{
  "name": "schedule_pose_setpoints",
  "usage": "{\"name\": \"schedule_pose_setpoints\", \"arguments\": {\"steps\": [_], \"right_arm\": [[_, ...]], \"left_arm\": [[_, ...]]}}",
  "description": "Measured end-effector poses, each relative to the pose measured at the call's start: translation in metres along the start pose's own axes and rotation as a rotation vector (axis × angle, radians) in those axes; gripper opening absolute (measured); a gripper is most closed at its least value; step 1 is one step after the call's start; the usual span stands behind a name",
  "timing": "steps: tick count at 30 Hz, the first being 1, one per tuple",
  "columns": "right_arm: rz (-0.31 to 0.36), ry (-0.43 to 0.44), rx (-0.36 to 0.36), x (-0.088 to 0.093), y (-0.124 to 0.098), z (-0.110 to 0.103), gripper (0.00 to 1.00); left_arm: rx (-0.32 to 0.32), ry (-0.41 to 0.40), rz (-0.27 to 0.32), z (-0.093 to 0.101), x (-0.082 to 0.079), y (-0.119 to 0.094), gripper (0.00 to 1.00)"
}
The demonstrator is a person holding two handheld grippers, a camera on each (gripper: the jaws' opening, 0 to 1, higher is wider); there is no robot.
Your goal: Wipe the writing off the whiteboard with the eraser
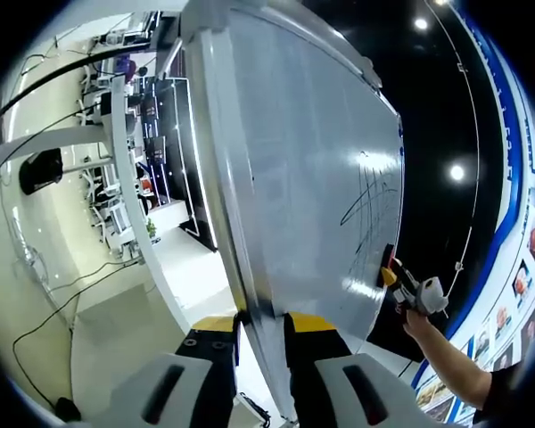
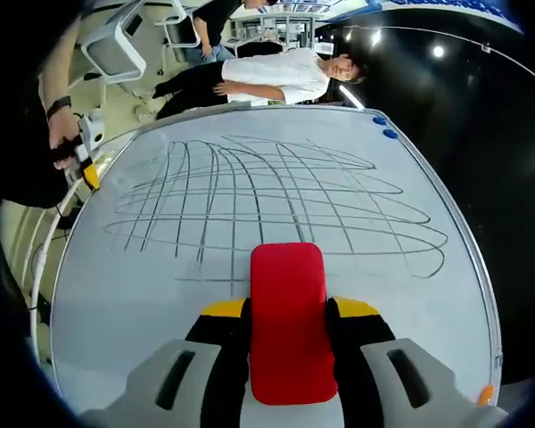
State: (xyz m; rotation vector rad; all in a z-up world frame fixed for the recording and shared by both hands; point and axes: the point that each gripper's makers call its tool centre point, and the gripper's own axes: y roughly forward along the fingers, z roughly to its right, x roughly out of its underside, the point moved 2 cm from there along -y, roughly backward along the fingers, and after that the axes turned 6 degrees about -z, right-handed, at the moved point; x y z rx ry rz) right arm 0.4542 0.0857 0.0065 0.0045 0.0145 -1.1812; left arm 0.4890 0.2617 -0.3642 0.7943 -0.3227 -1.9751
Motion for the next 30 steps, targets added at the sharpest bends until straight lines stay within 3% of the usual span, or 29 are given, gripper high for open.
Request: {"name": "schedule_pose_setpoints", "arguments": {"steps": [30], "right_arm": [[0.022, -0.011, -0.006, -0.002, 0.002, -0.026, 0.37]], "left_arm": [[-0.004, 0.002, -0.004, 0.001, 0.000, -0.001, 0.22]]}}
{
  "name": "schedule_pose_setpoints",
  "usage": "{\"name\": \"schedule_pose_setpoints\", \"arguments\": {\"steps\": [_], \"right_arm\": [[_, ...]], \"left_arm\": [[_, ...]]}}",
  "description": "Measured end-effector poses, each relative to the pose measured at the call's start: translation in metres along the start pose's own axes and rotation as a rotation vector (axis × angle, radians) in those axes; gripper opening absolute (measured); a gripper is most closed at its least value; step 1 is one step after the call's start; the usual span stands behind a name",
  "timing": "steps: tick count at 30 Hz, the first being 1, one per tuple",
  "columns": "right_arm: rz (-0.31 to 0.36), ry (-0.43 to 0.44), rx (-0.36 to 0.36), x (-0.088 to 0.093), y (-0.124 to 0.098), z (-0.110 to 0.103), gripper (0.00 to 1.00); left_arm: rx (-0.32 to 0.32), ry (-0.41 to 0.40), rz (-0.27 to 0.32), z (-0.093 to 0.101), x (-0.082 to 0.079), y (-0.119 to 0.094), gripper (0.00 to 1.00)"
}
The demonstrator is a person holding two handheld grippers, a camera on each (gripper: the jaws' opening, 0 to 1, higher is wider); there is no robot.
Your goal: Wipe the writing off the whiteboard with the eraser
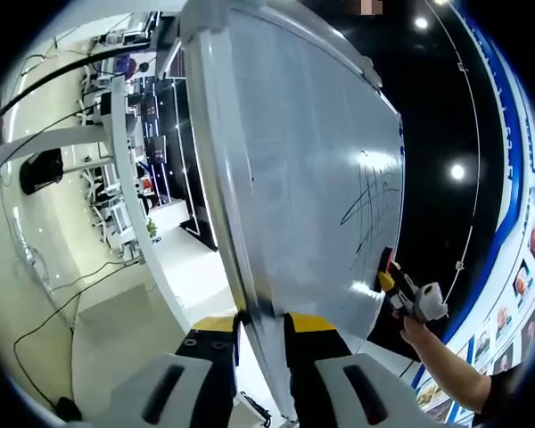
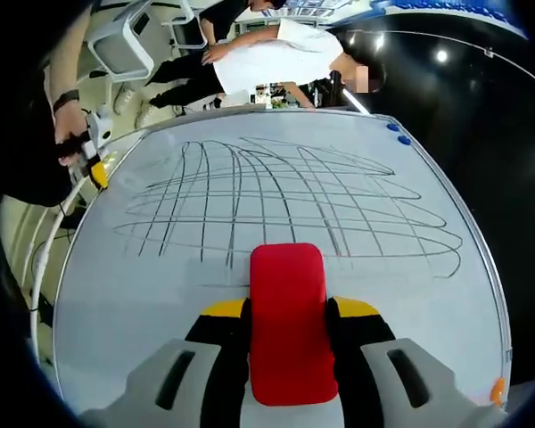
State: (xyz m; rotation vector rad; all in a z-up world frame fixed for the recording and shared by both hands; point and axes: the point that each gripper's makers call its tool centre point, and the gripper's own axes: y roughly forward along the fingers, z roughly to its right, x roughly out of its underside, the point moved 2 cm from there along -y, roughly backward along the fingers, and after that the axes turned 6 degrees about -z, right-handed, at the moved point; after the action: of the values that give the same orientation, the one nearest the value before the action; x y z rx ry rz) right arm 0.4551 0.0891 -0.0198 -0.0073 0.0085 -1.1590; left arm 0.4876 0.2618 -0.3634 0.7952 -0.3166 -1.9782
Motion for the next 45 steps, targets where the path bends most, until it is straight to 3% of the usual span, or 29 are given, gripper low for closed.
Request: {"name": "schedule_pose_setpoints", "arguments": {"steps": [29, 45], "right_arm": [[-0.007, -0.056, -0.034, -0.006, -0.004, -0.022, 0.37], [0.017, -0.027, -0.016, -0.007, -0.003, -0.044, 0.37]], "left_arm": [[0.010, 0.005, -0.011, 0.000, 0.000, 0.000, 0.22], [0.005, 0.000, -0.002, 0.000, 0.000, -0.003, 0.21]]}}
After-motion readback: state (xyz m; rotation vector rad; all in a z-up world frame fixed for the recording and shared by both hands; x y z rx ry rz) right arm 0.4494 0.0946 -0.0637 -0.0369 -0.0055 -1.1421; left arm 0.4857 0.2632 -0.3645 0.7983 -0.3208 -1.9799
